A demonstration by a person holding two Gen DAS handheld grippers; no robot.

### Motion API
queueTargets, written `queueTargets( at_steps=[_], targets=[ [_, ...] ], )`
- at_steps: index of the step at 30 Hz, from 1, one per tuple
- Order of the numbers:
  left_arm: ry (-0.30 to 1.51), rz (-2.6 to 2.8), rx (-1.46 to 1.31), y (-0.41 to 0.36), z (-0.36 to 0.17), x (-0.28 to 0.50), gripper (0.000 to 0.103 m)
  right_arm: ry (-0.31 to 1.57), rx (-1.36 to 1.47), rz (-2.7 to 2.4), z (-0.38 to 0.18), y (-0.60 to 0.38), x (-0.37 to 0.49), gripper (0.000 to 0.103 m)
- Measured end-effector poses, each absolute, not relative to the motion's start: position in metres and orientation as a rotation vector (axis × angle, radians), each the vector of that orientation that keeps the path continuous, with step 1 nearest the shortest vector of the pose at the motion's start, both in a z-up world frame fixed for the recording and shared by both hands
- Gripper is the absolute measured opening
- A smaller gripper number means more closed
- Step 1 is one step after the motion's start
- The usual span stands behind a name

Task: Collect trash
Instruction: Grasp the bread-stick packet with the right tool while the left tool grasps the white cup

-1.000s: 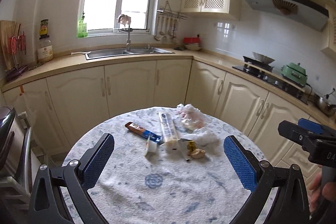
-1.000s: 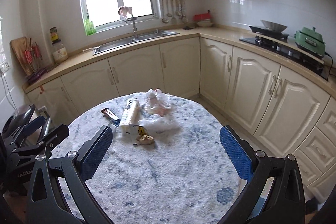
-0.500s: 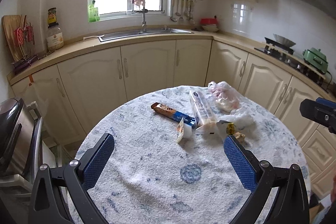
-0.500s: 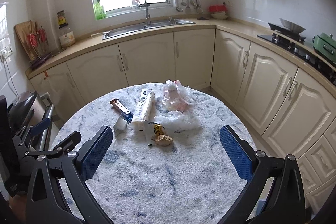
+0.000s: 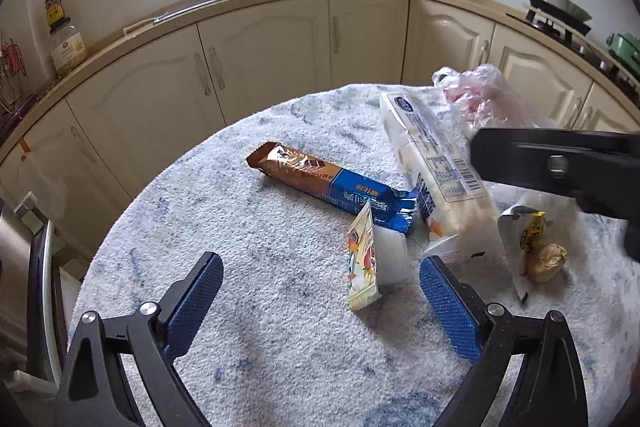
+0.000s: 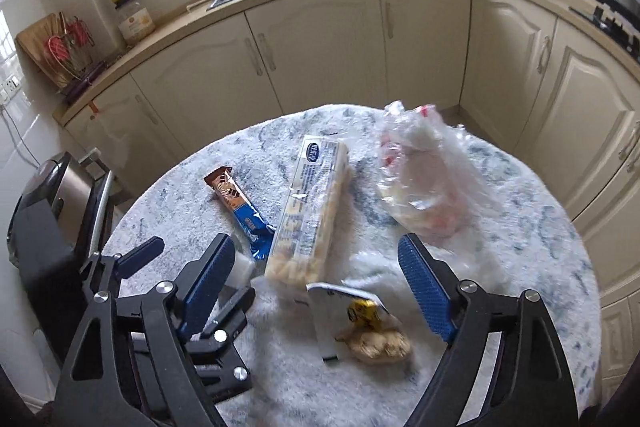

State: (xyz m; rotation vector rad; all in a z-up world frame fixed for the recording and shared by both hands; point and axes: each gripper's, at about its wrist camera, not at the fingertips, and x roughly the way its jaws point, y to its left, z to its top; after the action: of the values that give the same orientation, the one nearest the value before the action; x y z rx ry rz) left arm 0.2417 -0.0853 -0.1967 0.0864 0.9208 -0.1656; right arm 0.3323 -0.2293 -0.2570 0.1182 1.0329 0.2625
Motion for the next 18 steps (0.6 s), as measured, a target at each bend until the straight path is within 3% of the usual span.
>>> queueTargets(
  at_steps=[3,5,8,9,10,12,18],
  targets=[
    [0.929,-0.180,0.064,-0.086,-0.199,0.265,0.088,1.105,0.140,0.261,-0.286,-0.220,0.362,0.066],
    [0.950,-0.194,0.056,-0.087,-0.202,0.278,0.076,1.143,0.133,0.248,-0.302,-0.214,0.374,0.052],
    [0.941,-0.211,0.045,-0.089,-0.204,0.294,0.063,1.127,0.087,0.231,-0.304,-0.209,0.377,0.043],
    [0.935,-0.216,0.041,-0.089,-0.204,0.298,0.056,1.127,0.079,0.228,-0.304,-0.208,0.377,0.037],
    [0.927,-0.222,0.036,-0.089,-0.204,0.302,0.043,1.125,0.081,0.230,-0.303,-0.209,0.377,0.035],
    [0.920,-0.226,0.022,-0.087,-0.206,0.311,0.028,1.113,0.098,0.244,-0.301,-0.213,0.372,0.035],
    [0.914,-0.234,-0.059,-0.074,-0.210,0.332,0.027,1.030,0.094,0.260,-0.275,-0.217,0.345,0.035]
  ],
)
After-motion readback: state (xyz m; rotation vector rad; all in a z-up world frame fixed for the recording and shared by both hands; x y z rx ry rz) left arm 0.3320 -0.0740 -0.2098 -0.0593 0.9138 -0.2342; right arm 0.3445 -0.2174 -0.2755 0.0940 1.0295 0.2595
